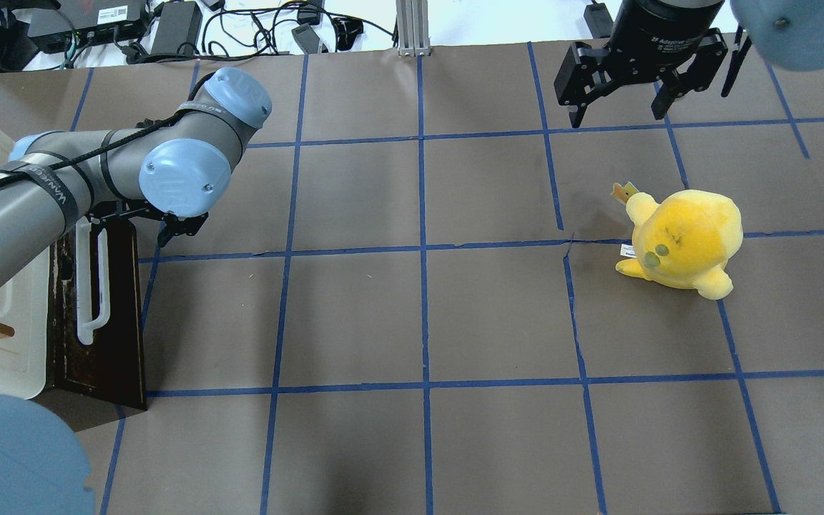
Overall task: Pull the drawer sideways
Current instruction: 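Lower the left gripper around the white handle and close it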
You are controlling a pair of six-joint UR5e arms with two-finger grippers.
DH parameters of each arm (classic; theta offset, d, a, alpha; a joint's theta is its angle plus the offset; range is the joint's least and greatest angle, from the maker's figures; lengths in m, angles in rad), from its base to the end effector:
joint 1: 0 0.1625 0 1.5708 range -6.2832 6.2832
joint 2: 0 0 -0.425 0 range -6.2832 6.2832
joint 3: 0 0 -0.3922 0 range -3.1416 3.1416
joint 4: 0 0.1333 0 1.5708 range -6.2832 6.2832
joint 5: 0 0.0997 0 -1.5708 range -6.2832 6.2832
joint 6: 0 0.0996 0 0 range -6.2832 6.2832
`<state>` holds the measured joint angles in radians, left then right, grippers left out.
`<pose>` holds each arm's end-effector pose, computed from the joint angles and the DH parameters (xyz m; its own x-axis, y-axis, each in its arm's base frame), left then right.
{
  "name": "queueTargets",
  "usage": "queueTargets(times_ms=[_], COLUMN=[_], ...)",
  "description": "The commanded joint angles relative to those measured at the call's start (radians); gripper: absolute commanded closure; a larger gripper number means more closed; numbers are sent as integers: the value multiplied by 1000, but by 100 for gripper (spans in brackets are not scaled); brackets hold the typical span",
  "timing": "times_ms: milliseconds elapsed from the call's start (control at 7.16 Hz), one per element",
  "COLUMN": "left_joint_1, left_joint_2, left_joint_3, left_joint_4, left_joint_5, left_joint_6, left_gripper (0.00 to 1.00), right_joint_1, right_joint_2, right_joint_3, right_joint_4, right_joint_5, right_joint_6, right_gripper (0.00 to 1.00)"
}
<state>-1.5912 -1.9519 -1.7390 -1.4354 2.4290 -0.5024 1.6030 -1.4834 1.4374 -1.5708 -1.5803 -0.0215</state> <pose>-0.0693 -0.5564 0.2525 -0.5764 -0.1624 -0.8008 -0.2954 0.9552 0.0189 0.1494 -0.5285 0.5090 -0.9985 -0.0532 0.0105 -0.0536 0.9975 -0.0458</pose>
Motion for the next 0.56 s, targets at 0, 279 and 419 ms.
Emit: queueTargets(times_ms=[0, 279, 419], left_joint_1=[0, 5, 7], left_joint_2=[-1, -2, -4], left_joint_3=[-43, -74, -62], left_joint_4=[-5, -5, -7], left_joint_5=[24, 22, 27], left_joint_6=[-48, -82, -62], left_gripper=[0, 0, 10], right_joint_1=[0, 0, 0], right_joint_2=[0, 0, 0], right_joint_3=[0, 0, 0], right_joint_4=[0, 0, 0], right_joint_5=[0, 0, 0], right_joint_6=[0, 0, 0], right_gripper=[0, 0, 0])
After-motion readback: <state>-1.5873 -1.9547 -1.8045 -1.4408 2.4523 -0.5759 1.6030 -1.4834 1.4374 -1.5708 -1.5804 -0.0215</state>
